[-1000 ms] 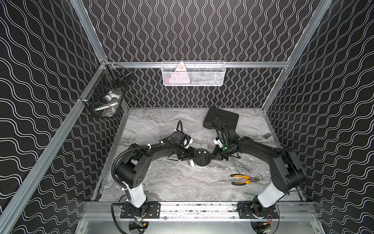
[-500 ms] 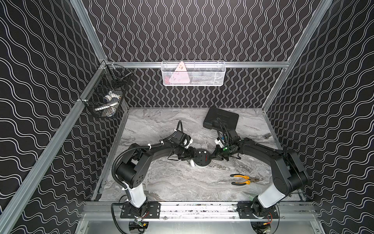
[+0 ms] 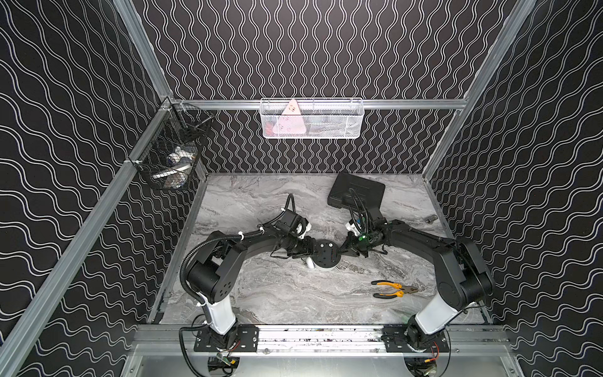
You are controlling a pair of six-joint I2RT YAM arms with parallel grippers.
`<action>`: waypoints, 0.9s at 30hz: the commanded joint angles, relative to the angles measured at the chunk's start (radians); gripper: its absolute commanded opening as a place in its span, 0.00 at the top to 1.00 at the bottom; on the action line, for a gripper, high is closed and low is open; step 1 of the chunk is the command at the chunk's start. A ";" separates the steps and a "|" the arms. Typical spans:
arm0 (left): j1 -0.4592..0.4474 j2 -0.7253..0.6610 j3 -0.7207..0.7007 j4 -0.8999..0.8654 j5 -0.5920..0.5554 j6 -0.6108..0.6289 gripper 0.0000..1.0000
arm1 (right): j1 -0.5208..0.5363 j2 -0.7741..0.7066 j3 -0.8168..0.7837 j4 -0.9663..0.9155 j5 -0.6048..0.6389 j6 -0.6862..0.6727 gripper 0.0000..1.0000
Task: Insert the battery into the alarm
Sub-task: Install the cover on the alarm.
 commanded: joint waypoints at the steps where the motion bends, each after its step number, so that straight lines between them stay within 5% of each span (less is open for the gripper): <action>1: -0.001 0.014 -0.008 -0.123 -0.130 0.022 0.39 | 0.003 -0.003 0.006 -0.023 0.002 -0.014 1.00; 27: -0.004 0.016 -0.010 -0.115 -0.126 0.025 0.40 | -0.007 0.030 0.042 -0.084 -0.034 -0.039 1.00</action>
